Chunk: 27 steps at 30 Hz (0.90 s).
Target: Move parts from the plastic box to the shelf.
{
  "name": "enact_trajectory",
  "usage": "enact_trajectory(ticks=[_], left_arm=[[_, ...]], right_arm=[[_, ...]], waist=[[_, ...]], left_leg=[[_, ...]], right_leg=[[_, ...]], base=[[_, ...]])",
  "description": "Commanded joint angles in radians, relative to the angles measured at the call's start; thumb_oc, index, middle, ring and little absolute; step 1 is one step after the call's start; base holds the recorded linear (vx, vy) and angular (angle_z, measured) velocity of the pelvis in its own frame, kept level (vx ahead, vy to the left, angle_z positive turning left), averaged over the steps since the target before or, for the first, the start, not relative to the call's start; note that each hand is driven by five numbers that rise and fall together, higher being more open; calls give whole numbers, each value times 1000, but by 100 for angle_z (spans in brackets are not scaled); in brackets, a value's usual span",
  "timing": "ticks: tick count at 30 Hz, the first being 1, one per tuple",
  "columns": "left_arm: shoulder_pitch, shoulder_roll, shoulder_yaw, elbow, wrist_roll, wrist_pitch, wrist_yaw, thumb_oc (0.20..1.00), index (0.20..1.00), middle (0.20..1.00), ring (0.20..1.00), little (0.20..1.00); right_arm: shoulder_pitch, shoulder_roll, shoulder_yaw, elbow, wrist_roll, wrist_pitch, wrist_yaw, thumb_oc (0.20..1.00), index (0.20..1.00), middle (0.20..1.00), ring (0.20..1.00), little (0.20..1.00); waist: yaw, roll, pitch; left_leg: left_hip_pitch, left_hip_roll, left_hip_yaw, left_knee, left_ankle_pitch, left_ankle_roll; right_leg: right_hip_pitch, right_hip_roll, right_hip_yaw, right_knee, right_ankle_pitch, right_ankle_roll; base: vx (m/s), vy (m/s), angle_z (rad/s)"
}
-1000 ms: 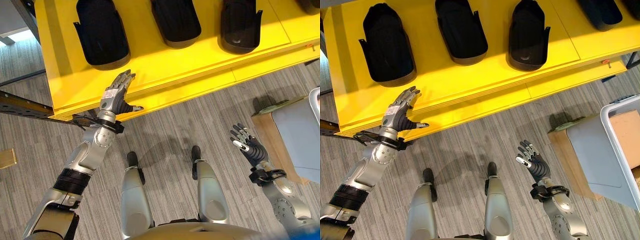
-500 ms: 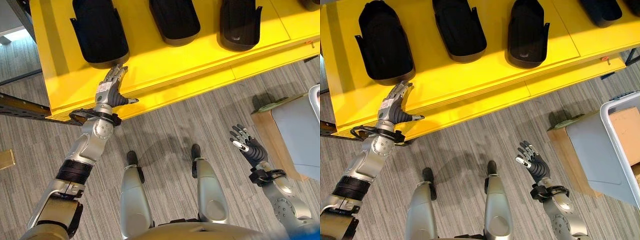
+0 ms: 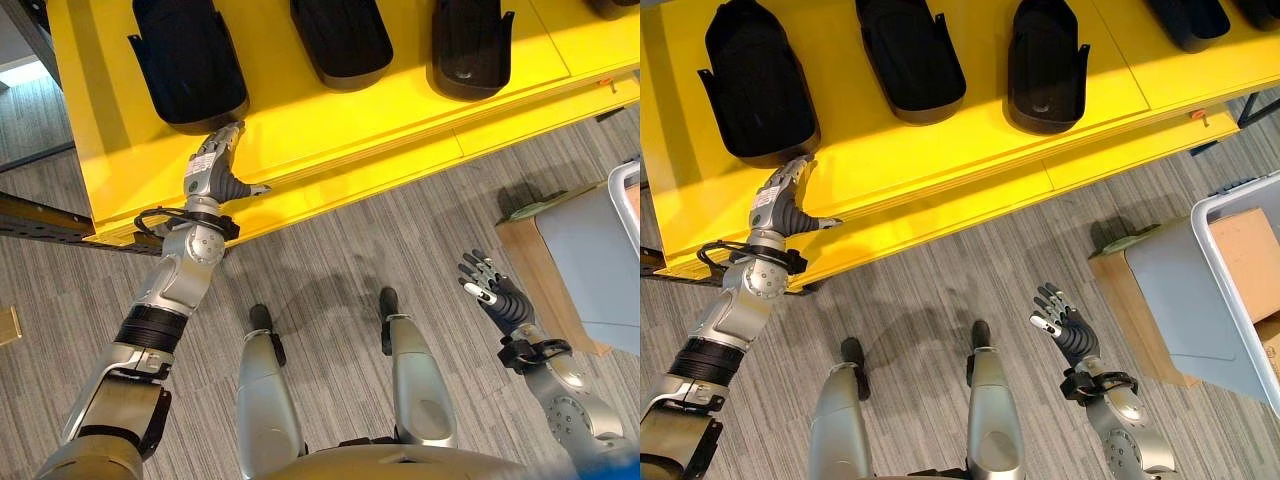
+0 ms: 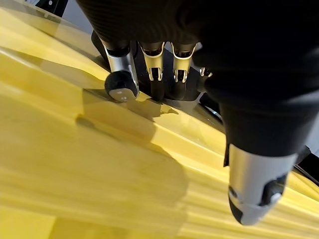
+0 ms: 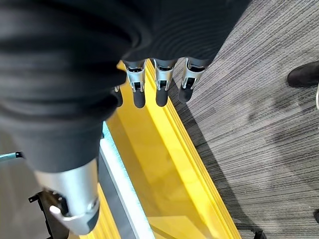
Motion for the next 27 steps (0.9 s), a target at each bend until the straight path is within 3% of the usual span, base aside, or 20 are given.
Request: enact_trajectory(ticks=[1,3,4,8,9,11,12,14,15,16,18,21,23,24,25,27], left_arm=[[25,0,-1,80,-28,8,10,1000,1000,1000,1000,1000],[22,0,-2,86,-28,7,10,1000,1000,1000,1000,1000],[14,2,-4,86,-27,6,14,1000,1000,1000,1000,1000],[13,3,-5,87,-30,5,15,1000,1000,1000,1000,1000],[11,5,-5,85,-30,5,15,1000,1000,1000,1000,1000],[11,4,-7,90,-29,4,17,1000,1000,1000,1000,1000],[11,5,-7,89,-29,4,17,1000,1000,1000,1000,1000],[16,7,-4,84,-29,4,16,1000,1000,1000,1000,1000],[15,7,-4,83,-29,4,17,1000,1000,1000,1000,1000],[15,7,-4,85,-29,4,17,1000,1000,1000,1000,1000],[15,7,-2,80,-31,4,16,1000,1000,1000,1000,1000],[10,11,-5,77,-30,2,16,1000,1000,1000,1000,1000],[10,9,-11,78,-31,1,16,1000,1000,1000,1000,1000],[11,5,-21,76,-31,-3,13,1000,1000,1000,1000,1000],[14,1,-28,70,-34,-6,9,1000,1000,1000,1000,1000],[54,-24,-52,39,-58,-29,-21,1000,1000,1000,1000,1000]], right_arm=[[27,-32,-28,-53,36,-25,18,1000,1000,1000,1000,1000],[26,-33,-28,-51,36,-24,18,1000,1000,1000,1000,1000],[24,-37,-29,-55,37,-24,19,1000,1000,1000,1000,1000],[23,-37,-27,-55,38,-23,21,1000,1000,1000,1000,1000],[21,-38,-26,-54,39,-23,23,1000,1000,1000,1000,1000],[24,-38,-26,-55,40,-24,23,1000,1000,1000,1000,1000],[25,-39,-27,-54,39,-24,23,1000,1000,1000,1000,1000],[25,-41,-26,-55,37,-24,25,1000,1000,1000,1000,1000],[25,-41,-27,-55,37,-24,25,1000,1000,1000,1000,1000],[25,-43,-26,-55,37,-25,24,1000,1000,1000,1000,1000],[24,-43,-29,-55,37,-25,24,1000,1000,1000,1000,1000],[29,-44,-31,-55,39,-23,25,1000,1000,1000,1000,1000],[30,-45,-29,-56,38,-25,25,1000,1000,1000,1000,1000],[28,-44,-25,-53,41,-25,25,1000,1000,1000,1000,1000],[28,-42,-24,-53,43,-27,24,1000,1000,1000,1000,1000],[26,-42,-22,-53,40,-34,20,1000,1000,1000,1000,1000]], waist=[[0,-5,-44],[0,-5,-45],[-1,-7,-41],[-2,-5,-46],[-1,-7,-40],[-2,-8,-39],[-2,-6,-43],[-1,-7,-43],[-1,-8,-38],[-1,-8,-42],[0,-9,-36],[-2,-8,-39],[-2,-10,-34],[-2,-9,-38],[-1,-10,-32],[1,-11,-30]], left_leg=[[-28,23,-35,-13,2,-8],[-29,23,-36,-14,3,-8],[-43,21,-33,-17,30,-1],[-33,23,-35,-13,2,-7],[-47,22,-32,-14,30,0],[-47,21,-30,-13,28,0],[-36,23,-31,-8,0,-7],[-37,22,-31,-6,-1,-7],[-48,21,-28,-11,27,0],[-38,23,-31,-6,-1,-7],[-54,21,-29,-6,26,1],[-46,22,-32,0,-3,-5],[-57,20,-29,-3,23,2],[-47,21,-32,2,-5,-4],[-59,19,-29,-1,22,4],[-61,15,-30,-1,23,6]], right_leg=[[45,-11,-9,-7,-1,-29],[44,-11,-8,-6,-1,-29],[32,-11,-10,-10,21,-33],[42,-11,-10,-6,-1,-29],[31,-12,-11,-9,22,-32],[32,-13,-9,-9,21,-31],[41,-12,-8,-3,-2,-28],[42,-12,-7,-4,-1,-28],[32,-13,-7,-9,22,-31],[42,-12,-6,-5,-1,-28],[29,-14,-5,-9,22,-31],[33,-15,-4,-3,0,-27],[20,-16,-3,-7,23,-31],[30,-14,-2,0,-1,-28],[19,-14,-2,-4,21,-31],[19,-16,-5,-2,22,-32]], base=[[96,13,-2],[-38,18,-5],[-77,21,-4],[29,9,-1],[-78,12,-1],[23,13,-2],[106,5,-2],[12,6,0],[0,0,0],[0,0,0],[-32,12,0],[37,5,-1],[-34,8,-1],[0,0,0],[0,0,0],[-38,2,0]])
